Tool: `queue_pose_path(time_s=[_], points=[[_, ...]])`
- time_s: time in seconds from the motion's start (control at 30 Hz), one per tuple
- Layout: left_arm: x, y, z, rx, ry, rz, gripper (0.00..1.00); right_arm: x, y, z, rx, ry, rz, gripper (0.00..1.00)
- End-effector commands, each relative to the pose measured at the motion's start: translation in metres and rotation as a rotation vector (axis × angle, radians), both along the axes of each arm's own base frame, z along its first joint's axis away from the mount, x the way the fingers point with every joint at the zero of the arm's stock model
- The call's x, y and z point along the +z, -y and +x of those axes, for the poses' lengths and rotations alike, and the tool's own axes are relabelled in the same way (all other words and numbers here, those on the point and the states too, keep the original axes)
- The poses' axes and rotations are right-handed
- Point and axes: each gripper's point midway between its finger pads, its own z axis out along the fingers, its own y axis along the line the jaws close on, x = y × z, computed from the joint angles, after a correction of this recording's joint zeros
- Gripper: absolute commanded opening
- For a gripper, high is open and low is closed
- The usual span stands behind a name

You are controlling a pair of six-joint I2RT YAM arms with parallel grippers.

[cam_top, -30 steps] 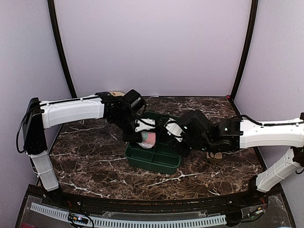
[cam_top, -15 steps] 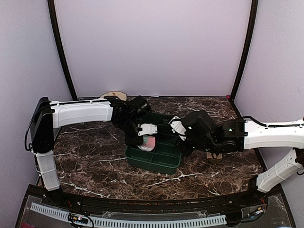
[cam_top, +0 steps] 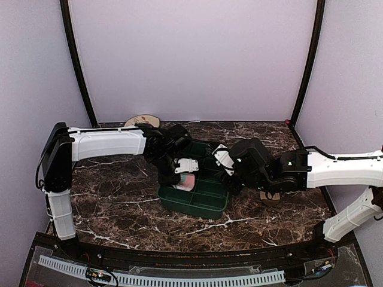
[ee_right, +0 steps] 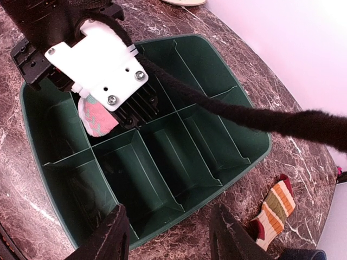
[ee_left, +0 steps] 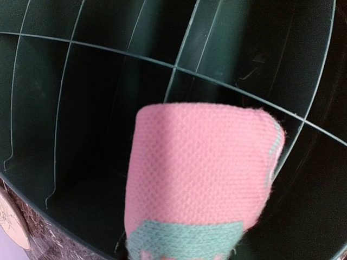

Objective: Roll the socks
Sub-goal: Place the sock in the storage box.

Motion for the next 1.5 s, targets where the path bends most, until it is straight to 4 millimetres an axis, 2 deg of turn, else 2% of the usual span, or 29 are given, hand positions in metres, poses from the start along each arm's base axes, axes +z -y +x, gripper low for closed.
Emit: queue_pose_path(time_s=[0.0,0.6,0.67,0.83,0.9,1.2,1.47], points=[[-0.011,-0.005,-0.006,-0.017,-0.028,0.047,0.00,0.027,-0.011,0.008,-0.017,0.055,0.086,0.49],[-0.034,0.009,-0.018,-0.054,-0.119,0.054,0.00,0.021,0.000,0.015,-0.027,0.058,0.066,0.49],[-0.037,0.009,-0.018,-0.043,-0.126,0.057,0.06,0.018,0.001,0.015,-0.027,0.052,0.066,0.49],[-0.033,0.009,-0.017,-0.003,-0.122,0.051,0.40,0.016,0.005,0.016,-0.029,0.045,0.065,0.49],[-0.029,0.009,-0.017,0.007,-0.120,0.045,0.47,0.015,0.006,0.017,-0.030,0.044,0.060,0.49],[-0.012,0.005,-0.016,0.030,-0.101,0.036,0.54,0.015,0.004,0.021,-0.023,0.046,0.068,0.49],[0.003,0.010,-0.014,0.038,-0.095,0.008,0.57,0.014,0.003,0.023,-0.023,0.045,0.062,0.49]])
